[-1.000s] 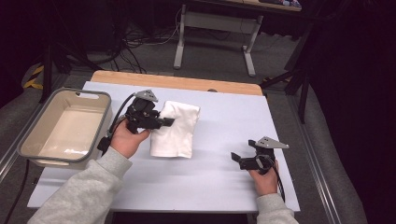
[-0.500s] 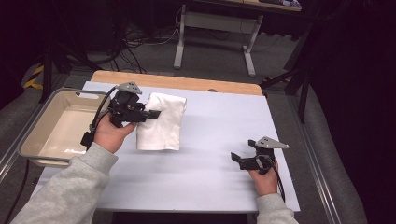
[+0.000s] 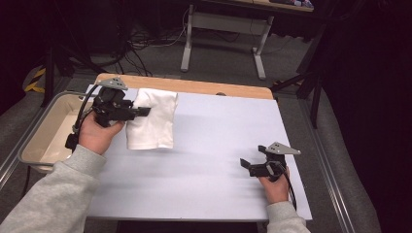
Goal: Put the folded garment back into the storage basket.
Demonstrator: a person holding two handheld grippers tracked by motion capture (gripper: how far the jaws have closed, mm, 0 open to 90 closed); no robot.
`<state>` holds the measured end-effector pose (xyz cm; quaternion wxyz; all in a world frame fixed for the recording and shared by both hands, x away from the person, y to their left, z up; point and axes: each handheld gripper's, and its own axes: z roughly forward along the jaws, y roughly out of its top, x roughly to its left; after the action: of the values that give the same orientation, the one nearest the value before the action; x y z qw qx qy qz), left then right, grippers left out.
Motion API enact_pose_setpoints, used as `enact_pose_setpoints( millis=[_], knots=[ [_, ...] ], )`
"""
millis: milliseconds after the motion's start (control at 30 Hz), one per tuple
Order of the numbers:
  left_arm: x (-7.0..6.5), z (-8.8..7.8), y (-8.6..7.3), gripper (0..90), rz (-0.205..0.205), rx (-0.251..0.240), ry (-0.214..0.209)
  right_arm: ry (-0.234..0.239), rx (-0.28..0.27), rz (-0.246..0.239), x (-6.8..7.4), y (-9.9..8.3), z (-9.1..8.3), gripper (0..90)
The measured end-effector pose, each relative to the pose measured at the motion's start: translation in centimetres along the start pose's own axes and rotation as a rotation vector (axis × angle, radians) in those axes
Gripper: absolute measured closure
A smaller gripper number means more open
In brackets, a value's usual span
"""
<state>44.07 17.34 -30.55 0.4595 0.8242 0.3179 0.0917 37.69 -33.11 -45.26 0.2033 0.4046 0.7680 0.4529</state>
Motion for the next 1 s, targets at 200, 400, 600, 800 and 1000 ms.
enact_pose_setpoints(
  millis=[200,400,600,800,1000],
  knots=[
    [0.8,-1.5,-0.1,66.4,-0.01,-0.009,0.026,0.003,-0.001,0.002,0.0,0.0,0.0,0.6],
    [1.7,-2.9,-0.4,66.3,-0.022,-0.018,0.051,0.004,-0.003,0.0,0.0,0.0,0.0,0.6],
    [2.3,-4.3,-0.6,66.3,-0.037,-0.034,0.069,0.007,-0.002,0.001,0.0,0.0,0.0,0.6],
    [2.9,-5.5,-1.1,66.3,-0.046,-0.041,0.088,0.01,0.003,-0.002,0.1,0.0,0.1,0.6],
    [3.5,-6.7,-1.5,66.3,-0.058,-0.054,0.102,0.01,0.004,-0.004,0.1,0.0,0.0,0.6]
  ],
)
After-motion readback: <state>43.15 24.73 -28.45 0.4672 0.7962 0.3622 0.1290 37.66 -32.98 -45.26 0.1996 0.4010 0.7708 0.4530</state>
